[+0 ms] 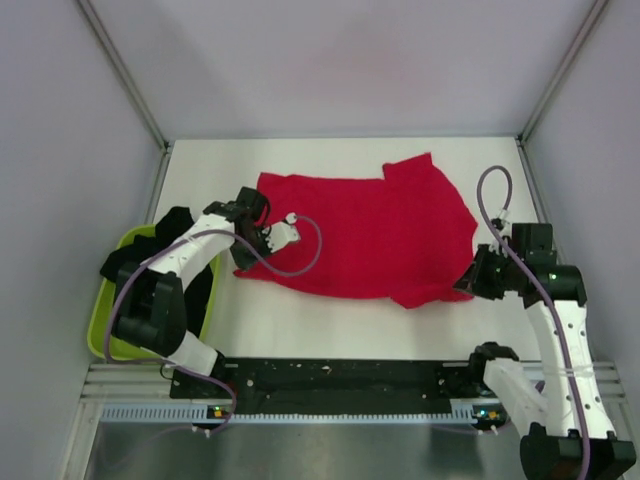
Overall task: Fold and stack the t-shirts
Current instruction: Flatten out the tshirt
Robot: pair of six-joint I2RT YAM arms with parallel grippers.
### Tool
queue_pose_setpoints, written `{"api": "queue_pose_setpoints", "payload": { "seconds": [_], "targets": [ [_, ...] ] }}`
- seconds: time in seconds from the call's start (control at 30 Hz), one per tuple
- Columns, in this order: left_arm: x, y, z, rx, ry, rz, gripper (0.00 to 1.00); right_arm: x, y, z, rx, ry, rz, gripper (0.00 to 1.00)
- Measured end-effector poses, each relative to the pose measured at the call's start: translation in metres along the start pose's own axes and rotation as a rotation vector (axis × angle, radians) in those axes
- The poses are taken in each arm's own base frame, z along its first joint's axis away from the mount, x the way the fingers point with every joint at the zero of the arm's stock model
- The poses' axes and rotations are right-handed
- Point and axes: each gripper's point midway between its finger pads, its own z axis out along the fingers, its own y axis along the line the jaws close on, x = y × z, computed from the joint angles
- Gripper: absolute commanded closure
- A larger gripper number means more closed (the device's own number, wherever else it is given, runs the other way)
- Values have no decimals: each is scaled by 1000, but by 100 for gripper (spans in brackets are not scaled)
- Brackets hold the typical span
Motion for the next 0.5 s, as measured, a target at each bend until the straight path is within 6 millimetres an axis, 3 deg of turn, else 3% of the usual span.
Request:
{"api": "queue_pose_setpoints", "payload": {
  "seconds": [0.1, 0.23, 0.33, 0.5],
  "targets": [
    [23, -28, 8, 77, 49, -5, 100, 18, -1, -7, 12, 42, 21, 100],
    [31, -37, 10, 96, 66, -19, 100, 30, -9, 1, 27, 61, 46, 100],
    [27, -33, 11, 80, 53, -51, 100, 33, -18, 24, 47, 110, 93, 100],
    [19, -23, 18, 65, 43, -103, 100, 12, -24, 64, 68, 145, 121, 100]
  ]
}}
